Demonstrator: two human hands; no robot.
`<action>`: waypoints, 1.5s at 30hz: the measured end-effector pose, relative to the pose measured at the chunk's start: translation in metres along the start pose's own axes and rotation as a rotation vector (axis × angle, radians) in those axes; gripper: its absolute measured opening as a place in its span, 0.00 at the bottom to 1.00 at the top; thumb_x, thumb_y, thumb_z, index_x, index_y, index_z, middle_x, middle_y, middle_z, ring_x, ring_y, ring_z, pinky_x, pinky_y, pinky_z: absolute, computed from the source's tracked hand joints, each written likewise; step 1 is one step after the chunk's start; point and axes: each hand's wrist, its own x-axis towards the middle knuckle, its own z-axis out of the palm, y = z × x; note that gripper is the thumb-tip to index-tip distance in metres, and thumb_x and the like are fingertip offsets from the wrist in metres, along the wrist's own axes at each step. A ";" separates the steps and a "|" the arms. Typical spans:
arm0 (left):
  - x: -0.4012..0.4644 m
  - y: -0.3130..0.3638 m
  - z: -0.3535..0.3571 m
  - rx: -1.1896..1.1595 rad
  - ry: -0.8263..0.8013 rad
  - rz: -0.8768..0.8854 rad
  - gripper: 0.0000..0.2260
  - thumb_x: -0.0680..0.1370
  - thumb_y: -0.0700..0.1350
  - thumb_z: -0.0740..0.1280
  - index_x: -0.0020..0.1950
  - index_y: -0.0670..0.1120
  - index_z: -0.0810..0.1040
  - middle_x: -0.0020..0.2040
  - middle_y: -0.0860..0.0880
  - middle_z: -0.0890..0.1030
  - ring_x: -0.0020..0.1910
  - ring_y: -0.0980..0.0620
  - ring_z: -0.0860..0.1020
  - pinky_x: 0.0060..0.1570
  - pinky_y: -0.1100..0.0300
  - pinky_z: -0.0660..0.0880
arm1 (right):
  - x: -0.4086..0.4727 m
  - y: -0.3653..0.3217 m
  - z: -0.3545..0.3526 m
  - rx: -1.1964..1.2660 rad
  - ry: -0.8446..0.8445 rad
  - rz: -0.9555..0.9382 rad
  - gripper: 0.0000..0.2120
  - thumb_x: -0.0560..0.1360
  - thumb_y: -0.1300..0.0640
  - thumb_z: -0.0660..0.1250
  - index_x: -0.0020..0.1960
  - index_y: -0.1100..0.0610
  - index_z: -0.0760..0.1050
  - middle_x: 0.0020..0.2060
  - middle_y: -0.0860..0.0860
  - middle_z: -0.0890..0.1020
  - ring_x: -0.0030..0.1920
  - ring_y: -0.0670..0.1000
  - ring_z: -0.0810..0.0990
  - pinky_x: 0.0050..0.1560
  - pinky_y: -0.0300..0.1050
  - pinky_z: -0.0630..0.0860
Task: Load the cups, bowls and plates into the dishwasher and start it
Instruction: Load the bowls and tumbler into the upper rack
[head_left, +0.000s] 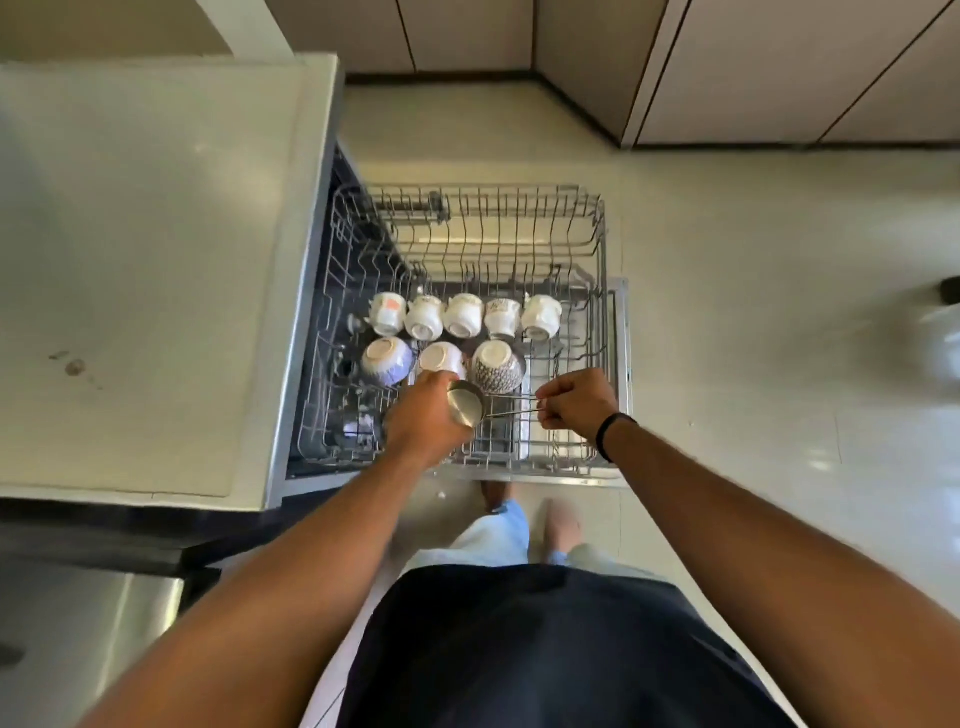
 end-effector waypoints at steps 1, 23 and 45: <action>0.007 -0.007 0.009 0.002 -0.009 0.000 0.36 0.64 0.49 0.81 0.70 0.48 0.72 0.64 0.47 0.77 0.61 0.45 0.78 0.57 0.49 0.78 | 0.009 0.004 0.007 -0.015 0.012 0.025 0.12 0.75 0.75 0.65 0.39 0.63 0.81 0.35 0.59 0.83 0.32 0.53 0.82 0.45 0.51 0.84; 0.073 -0.006 0.144 0.165 -0.226 0.040 0.33 0.66 0.47 0.81 0.66 0.47 0.69 0.62 0.45 0.73 0.58 0.43 0.75 0.51 0.47 0.79 | 0.094 0.076 0.014 -0.567 0.100 0.104 0.15 0.75 0.70 0.61 0.54 0.62 0.83 0.55 0.59 0.83 0.56 0.57 0.81 0.54 0.39 0.74; 0.032 0.063 0.066 0.068 -0.047 -0.043 0.20 0.74 0.54 0.75 0.61 0.48 0.74 0.57 0.49 0.77 0.51 0.50 0.77 0.48 0.53 0.78 | 0.032 0.032 -0.088 -0.310 -0.004 -0.079 0.09 0.75 0.58 0.70 0.54 0.53 0.81 0.45 0.53 0.85 0.45 0.55 0.85 0.50 0.54 0.83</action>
